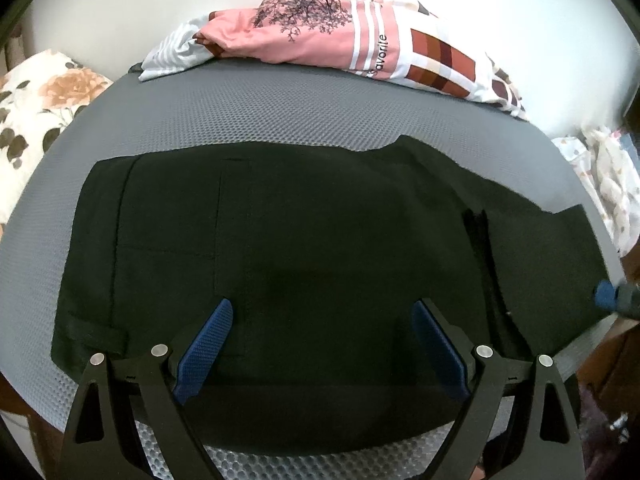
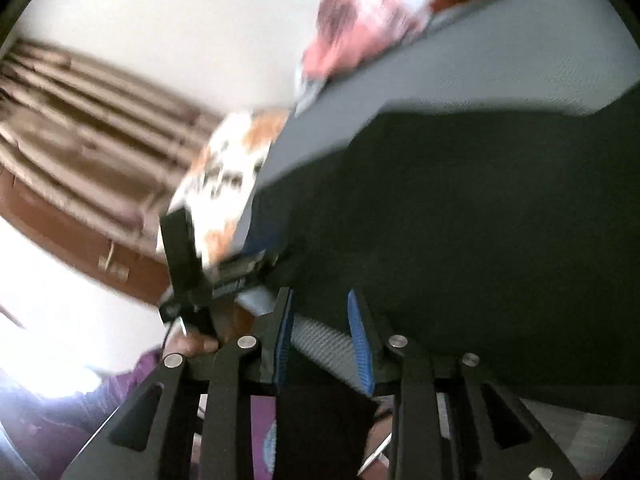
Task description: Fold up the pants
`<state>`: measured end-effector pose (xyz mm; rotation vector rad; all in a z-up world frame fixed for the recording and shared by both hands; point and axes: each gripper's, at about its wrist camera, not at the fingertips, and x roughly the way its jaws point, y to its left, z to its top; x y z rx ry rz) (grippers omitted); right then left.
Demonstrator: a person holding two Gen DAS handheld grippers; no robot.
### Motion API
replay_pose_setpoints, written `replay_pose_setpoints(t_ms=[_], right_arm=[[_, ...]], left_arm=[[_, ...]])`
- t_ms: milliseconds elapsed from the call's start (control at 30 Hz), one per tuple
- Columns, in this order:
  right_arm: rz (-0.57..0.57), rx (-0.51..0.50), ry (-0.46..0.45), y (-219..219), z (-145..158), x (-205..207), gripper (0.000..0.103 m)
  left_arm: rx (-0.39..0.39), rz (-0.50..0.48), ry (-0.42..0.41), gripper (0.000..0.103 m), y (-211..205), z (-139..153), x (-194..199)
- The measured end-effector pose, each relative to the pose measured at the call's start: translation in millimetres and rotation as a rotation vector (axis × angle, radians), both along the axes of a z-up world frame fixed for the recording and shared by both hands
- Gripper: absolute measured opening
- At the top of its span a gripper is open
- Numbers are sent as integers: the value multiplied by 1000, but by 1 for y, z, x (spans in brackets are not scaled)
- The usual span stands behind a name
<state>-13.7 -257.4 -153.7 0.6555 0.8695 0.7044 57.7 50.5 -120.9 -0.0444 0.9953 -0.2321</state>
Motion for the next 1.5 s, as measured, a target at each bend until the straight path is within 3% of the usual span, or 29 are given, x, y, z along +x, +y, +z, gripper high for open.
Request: replay_pose_setpoints(t_ms=[133,300,367,467,600,700,767,867,1000,1133,1333,1500], right_arm=[[-188,20,-18,-80,8,-22,28],[-431,170,16,-177,-10,-54,28],[-518,200,38,-204,-23,-66,28],[-562,215,74,-218,-40,-73,28],[-532,204,48,-204,-48,-71,28],[-485,193,39,-184,-52,-61,13],[-442,151,45,-170,-53,-55,12],[-371,31,50,-147,-56,-47,11],[-267,-276,-8,-109,-43,-40,10],[-237,-190,-53,-118,-19,-29,10],[-255,-264,-73,-137,-1,25,12],[-208,-352,-24,-126,-15,75,10]], left_arm=[[-50,-27,-2,91,-5,10,-2],[-65,-97,-38,91,-26,32,-13],[-60,-120,-39,91,-37,36,-16],[-60,-168,-34,91,-56,40,-21],[-29,-231,-74,91,-89,45,-27],[-59,-247,-60,91,-108,38,-23],[-63,-255,-50,91,-117,30,-20],[-13,-258,-9,91,-126,10,-16],[35,-231,33,91,-117,-9,-15],[3,-195,36,91,-104,-9,-12],[34,-193,16,91,-103,-12,-15],[54,-198,9,92,-106,-13,-16]])
